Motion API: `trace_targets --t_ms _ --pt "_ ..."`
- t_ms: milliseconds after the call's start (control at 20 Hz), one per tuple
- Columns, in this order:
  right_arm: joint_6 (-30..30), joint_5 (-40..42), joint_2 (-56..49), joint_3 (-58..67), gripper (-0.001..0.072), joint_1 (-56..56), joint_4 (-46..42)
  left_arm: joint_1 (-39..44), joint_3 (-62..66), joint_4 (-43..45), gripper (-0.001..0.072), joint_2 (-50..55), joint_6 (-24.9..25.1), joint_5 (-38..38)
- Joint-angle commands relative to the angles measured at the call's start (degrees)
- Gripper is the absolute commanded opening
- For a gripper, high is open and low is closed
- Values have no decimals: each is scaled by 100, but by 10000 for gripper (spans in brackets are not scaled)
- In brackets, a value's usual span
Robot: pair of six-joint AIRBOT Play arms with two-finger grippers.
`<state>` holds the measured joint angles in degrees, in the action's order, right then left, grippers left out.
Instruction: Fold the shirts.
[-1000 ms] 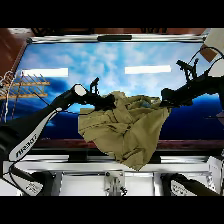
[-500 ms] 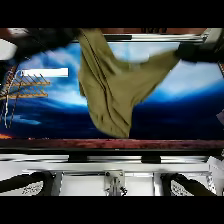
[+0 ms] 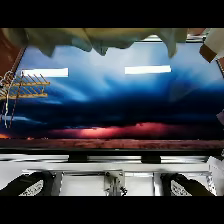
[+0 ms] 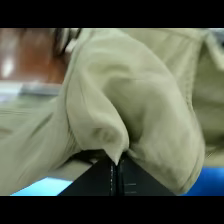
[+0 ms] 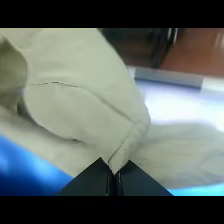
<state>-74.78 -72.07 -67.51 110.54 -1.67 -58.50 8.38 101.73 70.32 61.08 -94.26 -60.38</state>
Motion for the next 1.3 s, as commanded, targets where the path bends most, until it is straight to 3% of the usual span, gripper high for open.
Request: trace_targets --t_ms 0,100,300,350,500,600,650,750,800,950,1100,1250 --pt "15 -2166 7 -1023 53 0 -431 431 -1355 1071 41 -164 -765 -1449" --pt "-79 -2212 48 -2236 53 0 -669 1062 -2752 763 41 -184 -848 -1167" --pt "-114 -1902 66 -4588 53 0 -1078 2181 -5272 765 41 -181 -2100 76" --pt "-118 -1941 66 -5031 53 0 -1191 2304 -5598 765 41 -181 -2291 98" --pt "-105 -1945 66 -5829 53 0 -1532 2439 -5873 767 42 -186 -2170 -365" --pt "-103 -1934 76 -5910 55 -2 -1801 2439 -5812 765 42 -247 -2015 -474" --pt "-101 -1895 122 -5873 96 -2 -1867 2439 -5781 765 42 -297 -2020 -468" --pt "-76 -1792 317 -5668 412 -4 -2175 2439 -5720 769 42 -407 -2017 -455" --pt "-90 -1766 426 -5464 439 -4 -2520 2439 -5685 767 42 -437 -1945 -459" --pt "-372 -1652 658 -4575 439 0 -3270 2439 -5641 767 42 -485 -1735 -457" --pt "-439 -1554 774 -4144 439 358 -2409 2437 -5641 769 42 -487 -1718 -450" --pt "-1021 -1425 767 -4778 442 1589 -2452 2439 -5641 769 42 -487 -1670 -417"
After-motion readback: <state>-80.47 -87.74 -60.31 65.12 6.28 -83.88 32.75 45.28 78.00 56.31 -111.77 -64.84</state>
